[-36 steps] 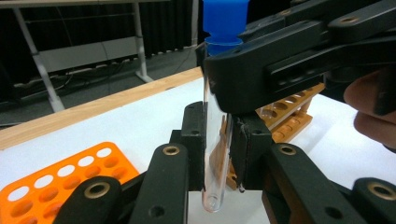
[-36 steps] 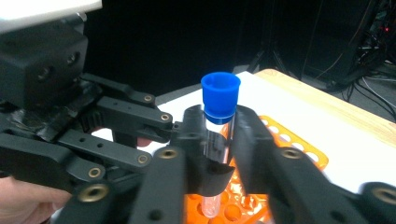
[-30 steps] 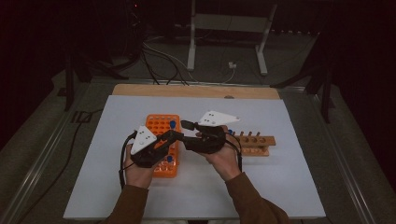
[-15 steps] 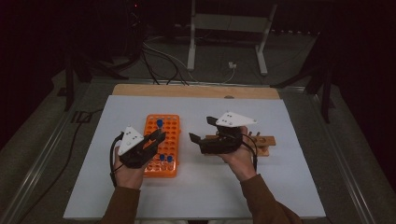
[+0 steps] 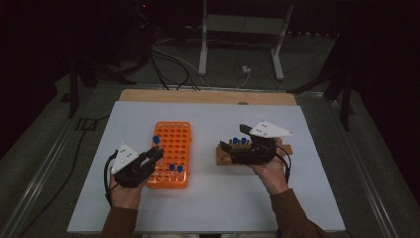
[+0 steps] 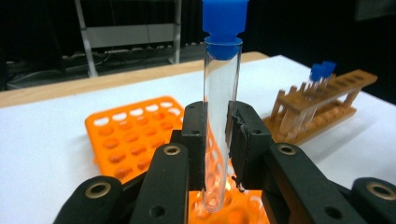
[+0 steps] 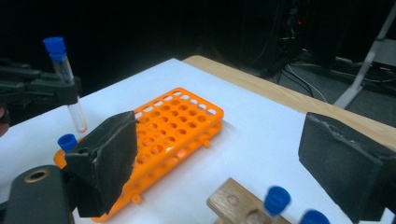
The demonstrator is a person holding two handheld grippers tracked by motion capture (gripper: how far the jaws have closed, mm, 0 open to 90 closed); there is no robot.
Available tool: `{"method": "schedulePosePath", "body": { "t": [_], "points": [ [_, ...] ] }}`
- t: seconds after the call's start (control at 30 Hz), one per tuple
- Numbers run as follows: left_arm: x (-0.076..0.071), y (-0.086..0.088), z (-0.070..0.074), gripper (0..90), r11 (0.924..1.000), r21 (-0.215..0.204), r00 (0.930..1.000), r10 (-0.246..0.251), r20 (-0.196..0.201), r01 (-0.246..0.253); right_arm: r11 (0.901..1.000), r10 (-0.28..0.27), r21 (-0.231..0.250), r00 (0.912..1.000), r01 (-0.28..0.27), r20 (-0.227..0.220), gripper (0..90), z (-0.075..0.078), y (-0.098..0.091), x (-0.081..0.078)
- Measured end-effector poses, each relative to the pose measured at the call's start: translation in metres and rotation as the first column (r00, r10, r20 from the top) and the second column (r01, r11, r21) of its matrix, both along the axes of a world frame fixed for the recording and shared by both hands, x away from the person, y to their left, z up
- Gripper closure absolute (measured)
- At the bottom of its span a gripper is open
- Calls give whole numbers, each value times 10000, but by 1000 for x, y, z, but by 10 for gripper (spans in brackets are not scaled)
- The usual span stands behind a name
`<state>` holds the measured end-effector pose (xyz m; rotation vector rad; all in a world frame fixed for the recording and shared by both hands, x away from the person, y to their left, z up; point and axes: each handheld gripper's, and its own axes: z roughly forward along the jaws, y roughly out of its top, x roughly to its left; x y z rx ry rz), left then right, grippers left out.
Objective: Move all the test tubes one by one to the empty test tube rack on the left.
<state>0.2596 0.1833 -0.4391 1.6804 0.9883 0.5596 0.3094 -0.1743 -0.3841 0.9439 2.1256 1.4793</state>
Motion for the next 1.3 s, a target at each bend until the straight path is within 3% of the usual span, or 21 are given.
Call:
{"method": "schedulePosePath", "body": {
  "t": [0.23, 0.5, 0.67, 0.83, 1.3],
  "points": [
    [-7, 0, -17, 778, 9999, 6, 9994, -152, -297, 152, 9998, -156, 96, 9999, 156, 8, 120, -2, -11, -2],
    [-11, -4, -28, 777, 9977, 113, 9978, -664, -78, 665, 9998, -163, 134, 9999, 163, -8, 121, -5, -15, -3],
    [-12, -3, -34, 777, 9974, 68, 9972, -715, -235, 717, 9997, -176, 190, 9998, 177, -30, 123, -6, -17, -3],
    [-13, -2, -40, 777, 9942, -33, 9936, -1073, -350, 1073, 9995, -194, 243, 9998, 196, -69, 130, -8, -18, -3],
    [-15, -5, -52, 779, 9839, 990, 9848, -1387, -1044, 1491, 9992, -188, 344, 9998, 190, -82, 146, -11, -22, -5]
  ]
}}
